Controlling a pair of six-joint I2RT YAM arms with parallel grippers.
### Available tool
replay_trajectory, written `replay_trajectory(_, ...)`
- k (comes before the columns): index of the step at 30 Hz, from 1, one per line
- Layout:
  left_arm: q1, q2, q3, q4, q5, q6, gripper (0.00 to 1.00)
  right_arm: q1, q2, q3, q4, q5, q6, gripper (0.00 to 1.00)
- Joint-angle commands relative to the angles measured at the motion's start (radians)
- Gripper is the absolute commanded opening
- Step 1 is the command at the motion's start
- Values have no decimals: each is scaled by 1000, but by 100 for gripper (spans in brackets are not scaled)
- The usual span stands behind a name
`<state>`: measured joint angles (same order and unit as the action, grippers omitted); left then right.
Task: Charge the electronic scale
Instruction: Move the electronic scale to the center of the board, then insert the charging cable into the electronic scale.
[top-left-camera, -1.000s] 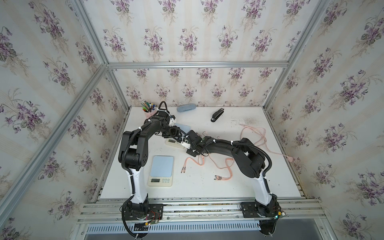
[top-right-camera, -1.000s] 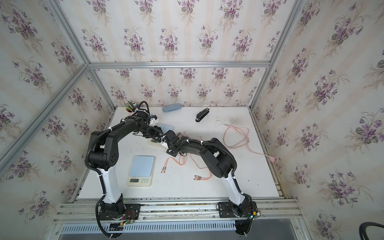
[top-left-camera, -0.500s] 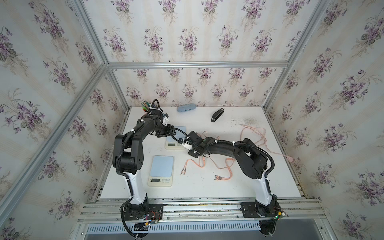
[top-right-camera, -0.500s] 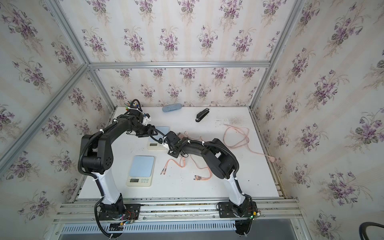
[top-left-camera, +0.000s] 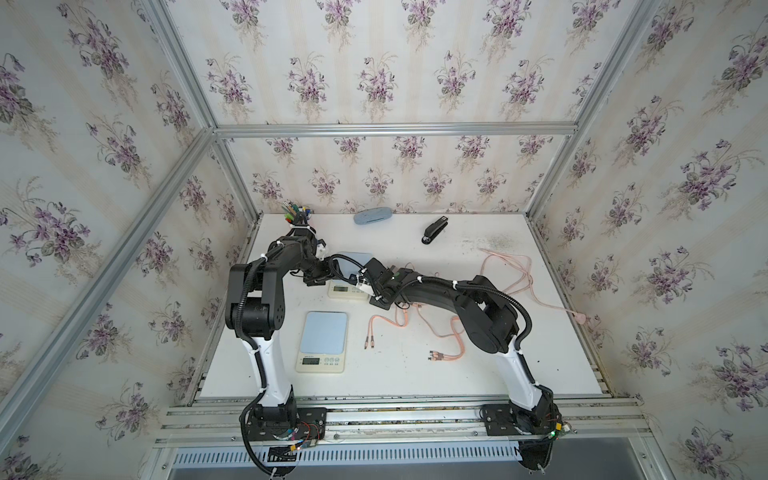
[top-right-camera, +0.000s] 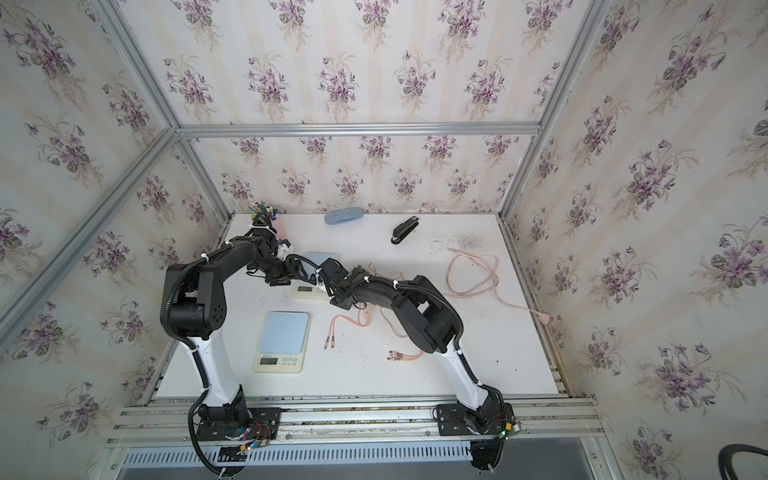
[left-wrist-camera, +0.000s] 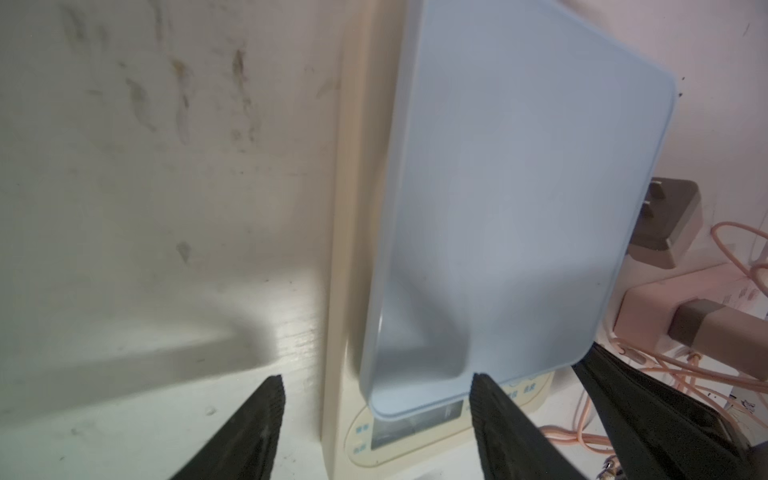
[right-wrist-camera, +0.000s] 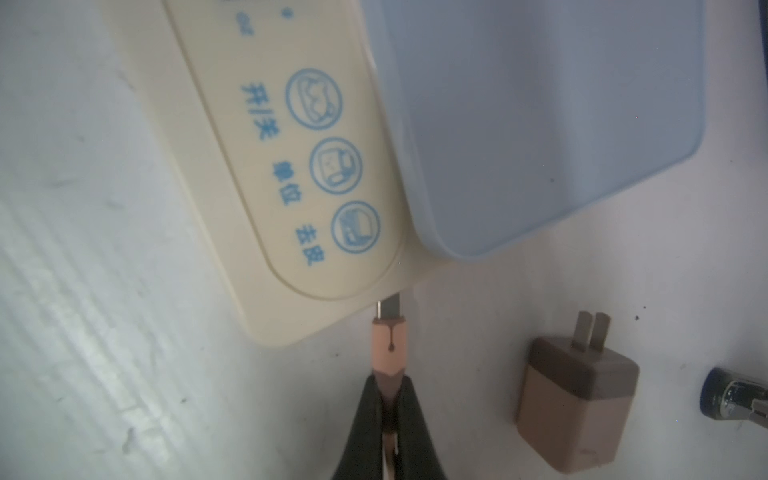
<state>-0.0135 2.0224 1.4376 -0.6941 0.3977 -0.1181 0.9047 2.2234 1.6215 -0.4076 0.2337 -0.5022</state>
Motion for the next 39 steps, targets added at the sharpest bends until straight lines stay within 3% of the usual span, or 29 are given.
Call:
replay_trajectory(1,1,-24,-25,-16,42,14,72,13,-25,-28,-39,-77,-29,0)
replay_trajectory(7,0,-72,-85,-16,47,33,72,31,-71,-80,2,-114,-18,0)
replay_trajectory(16,22,-89,-56,-18,36,33,72,-2,-96,-129,46,-53,60,0)
replay_trajectory(27,50,-27,-20,-22,67,35,71,-12,-21,-43,-14,-98,-8,0)
replay_trajectory(39,58,3,-39,-24,72,52,70,-13,-29,-47,43,-125,-21,0)
